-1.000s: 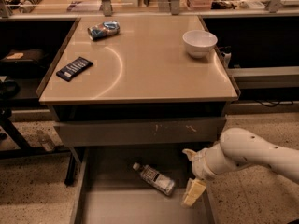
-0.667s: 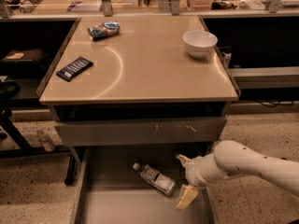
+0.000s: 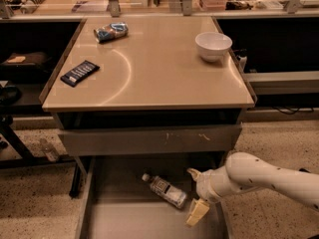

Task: Pick blue plastic bottle from middle drawer and place on counter

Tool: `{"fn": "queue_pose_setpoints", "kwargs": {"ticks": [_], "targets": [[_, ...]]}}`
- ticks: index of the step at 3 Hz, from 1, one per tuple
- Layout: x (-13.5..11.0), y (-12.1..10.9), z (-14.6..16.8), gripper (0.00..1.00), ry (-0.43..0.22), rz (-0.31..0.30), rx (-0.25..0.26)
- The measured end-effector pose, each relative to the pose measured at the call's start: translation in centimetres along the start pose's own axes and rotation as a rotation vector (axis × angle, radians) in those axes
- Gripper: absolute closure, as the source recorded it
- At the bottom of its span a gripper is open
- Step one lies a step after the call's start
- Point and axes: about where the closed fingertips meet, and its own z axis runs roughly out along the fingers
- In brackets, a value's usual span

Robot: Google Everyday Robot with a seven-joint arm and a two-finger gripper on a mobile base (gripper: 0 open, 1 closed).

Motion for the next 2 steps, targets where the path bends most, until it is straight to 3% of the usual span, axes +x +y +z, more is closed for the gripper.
{"fn": "queue_pose_setpoints", "kwargs": {"ticks": [2], "targets": [[2.6, -1.9, 5.4, 0.00, -0.024, 0.088, -0.015]]}}
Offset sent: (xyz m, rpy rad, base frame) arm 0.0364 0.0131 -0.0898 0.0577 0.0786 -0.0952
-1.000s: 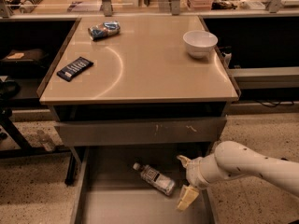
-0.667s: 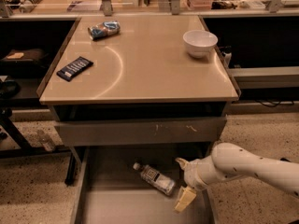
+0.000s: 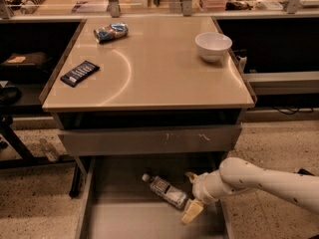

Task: Pick blue plastic bottle from middle drawer and place on counter

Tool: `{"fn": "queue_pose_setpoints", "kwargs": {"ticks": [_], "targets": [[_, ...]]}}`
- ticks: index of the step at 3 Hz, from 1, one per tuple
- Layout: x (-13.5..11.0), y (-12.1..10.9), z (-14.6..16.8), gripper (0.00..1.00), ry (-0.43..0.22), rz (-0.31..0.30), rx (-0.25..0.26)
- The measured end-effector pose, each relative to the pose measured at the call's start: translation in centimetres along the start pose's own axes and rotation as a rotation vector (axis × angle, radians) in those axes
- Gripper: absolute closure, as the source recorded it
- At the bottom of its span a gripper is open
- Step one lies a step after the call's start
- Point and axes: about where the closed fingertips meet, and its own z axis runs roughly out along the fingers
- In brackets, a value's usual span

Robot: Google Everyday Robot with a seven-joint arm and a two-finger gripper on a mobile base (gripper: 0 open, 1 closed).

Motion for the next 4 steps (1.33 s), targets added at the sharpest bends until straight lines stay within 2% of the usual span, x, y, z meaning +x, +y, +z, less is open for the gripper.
{"fn": "queue_pose_setpoints", "kwargs": {"ticks": [2, 4], "targets": [[-0.8, -1.7, 3.2, 0.00, -0.036, 0.014, 0.016], [-1.4, -3.1, 6.8, 0.00, -0.086, 0.071, 0.057]]}}
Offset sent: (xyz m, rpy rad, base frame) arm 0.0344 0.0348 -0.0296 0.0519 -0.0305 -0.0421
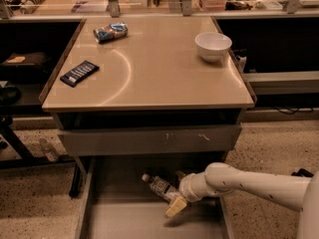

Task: Pick blue plastic bottle from middle drawer and place on counter

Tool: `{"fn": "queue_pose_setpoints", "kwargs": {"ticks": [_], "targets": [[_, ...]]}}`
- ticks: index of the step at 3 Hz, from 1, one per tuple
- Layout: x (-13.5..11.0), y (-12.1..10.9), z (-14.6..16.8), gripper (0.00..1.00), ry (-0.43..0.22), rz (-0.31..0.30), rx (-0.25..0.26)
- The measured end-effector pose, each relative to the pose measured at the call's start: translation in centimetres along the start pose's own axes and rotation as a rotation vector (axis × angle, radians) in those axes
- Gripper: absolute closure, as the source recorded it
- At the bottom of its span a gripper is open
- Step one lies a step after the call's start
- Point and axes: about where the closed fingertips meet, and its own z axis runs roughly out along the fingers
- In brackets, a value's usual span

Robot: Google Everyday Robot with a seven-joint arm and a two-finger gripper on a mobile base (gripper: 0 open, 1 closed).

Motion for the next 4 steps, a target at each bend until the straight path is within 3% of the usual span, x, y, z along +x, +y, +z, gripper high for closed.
{"fn": "queue_pose_setpoints", "kwargs": {"ticks": [1, 4], "targets": [[0.24, -0.34, 0.94, 0.00, -0.013, 0.044, 0.017], [0.24, -0.33, 0.95, 0.65, -0.013, 0.044, 0.017]]}}
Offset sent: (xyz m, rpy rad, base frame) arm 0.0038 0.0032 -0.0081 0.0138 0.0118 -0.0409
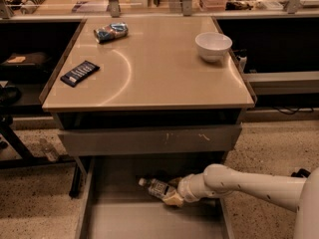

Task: Pick blue plastic bottle from middle drawer and place on counter

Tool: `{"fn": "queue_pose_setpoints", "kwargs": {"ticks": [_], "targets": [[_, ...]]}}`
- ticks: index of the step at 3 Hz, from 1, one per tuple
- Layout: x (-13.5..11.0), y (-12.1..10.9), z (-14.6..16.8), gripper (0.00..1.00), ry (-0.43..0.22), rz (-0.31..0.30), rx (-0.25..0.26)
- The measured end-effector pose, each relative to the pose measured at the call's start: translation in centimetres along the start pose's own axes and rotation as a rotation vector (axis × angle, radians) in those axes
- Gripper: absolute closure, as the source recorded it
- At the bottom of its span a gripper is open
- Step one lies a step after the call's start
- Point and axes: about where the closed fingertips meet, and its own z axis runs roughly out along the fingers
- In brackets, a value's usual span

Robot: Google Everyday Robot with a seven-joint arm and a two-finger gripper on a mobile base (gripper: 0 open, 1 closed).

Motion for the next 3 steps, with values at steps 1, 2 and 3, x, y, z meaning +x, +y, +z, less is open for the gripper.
{"fn": "queue_pose_setpoints", "kwargs": {"ticks": [1, 2, 3], "targets": [[0.0, 0.0, 0.0, 0.89, 0.000, 0.000, 0.000], [0.7, 0.3, -1.2, 1.00, 0.007, 0.015, -0.024], [0.5, 0.9, -4.6, 1.00, -0.006, 0.017, -0.046]]}}
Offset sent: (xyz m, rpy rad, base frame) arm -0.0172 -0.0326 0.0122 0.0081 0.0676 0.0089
